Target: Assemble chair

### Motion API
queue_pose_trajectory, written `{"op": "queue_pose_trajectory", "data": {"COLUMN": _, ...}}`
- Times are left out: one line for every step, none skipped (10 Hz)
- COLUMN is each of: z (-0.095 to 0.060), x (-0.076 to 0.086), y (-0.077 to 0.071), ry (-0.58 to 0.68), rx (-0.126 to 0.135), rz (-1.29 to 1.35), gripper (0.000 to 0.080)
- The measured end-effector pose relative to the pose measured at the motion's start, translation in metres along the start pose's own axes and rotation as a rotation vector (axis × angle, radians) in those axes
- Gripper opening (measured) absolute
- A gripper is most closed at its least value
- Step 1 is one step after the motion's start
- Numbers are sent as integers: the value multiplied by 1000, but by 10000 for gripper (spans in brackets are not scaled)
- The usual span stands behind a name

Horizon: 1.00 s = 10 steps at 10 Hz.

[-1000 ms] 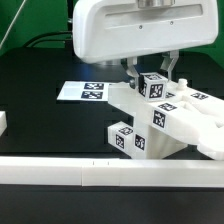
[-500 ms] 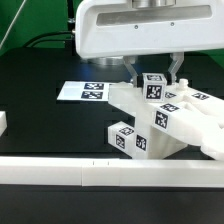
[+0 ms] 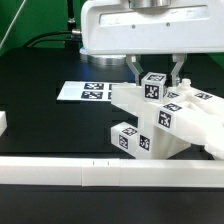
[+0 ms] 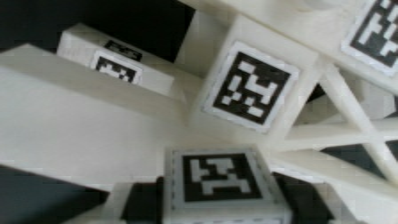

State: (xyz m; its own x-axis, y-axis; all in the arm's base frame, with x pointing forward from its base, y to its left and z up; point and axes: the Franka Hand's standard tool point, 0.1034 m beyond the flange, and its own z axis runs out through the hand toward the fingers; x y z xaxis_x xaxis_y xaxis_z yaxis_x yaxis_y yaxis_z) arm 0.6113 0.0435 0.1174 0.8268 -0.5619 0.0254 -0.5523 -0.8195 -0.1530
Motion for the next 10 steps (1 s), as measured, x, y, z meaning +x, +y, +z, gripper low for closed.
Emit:
{"op": "queue_pose_trajectory", "data": {"z": 1, "x": -1, "y": -5, "ry": 11, "rx": 6, "rz": 122, "gripper": 287}}
{"op": "queue_pose_trajectory", "data": {"z": 1, "x": -1, "y": -7, "ry": 18, "rx": 11, "rz": 145, "gripper": 287}}
{"op": "queue_pose_trajectory", "data": {"z": 1, "x": -1, "y": -8, "ry": 15, "rx": 18, "rz": 195, "gripper": 287}}
{"op": "queue_pose_trajectory", "data": {"z": 1, "x": -1, "y": -8, "ry": 15, "rx": 18, "rz": 167, "gripper": 287}}
{"op": "queue_pose_trajectory", "data": {"z": 1, "x": -1, "y": -8, "ry": 16, "rx": 17, "rz": 94, "gripper": 542}}
{"op": "queue_pose_trajectory", "data": {"z": 1, "x": -1, "y": -9, "ry": 17, "rx": 17, "rz": 57, "gripper": 542}}
{"op": "queue_pose_trajectory", "data": {"z": 1, "x": -2, "y": -10, "ry": 16, "rx": 17, "rz": 6, "gripper": 620}}
{"op": "queue_pose_trajectory", "data": {"z": 2, "x": -3, "y": -12, "ry": 15, "rx": 17, "rz": -77, "gripper": 642}}
{"op": "queue_pose_trajectory", "data": {"z": 2, "x": -3, "y": -12, "ry": 16, "rx": 16, "rz": -185, "gripper": 648}}
{"op": "queue_pose_trajectory", "data": {"z": 2, "x": -3, "y": -11, "ry": 17, "rx": 16, "rz": -257, "gripper": 648}}
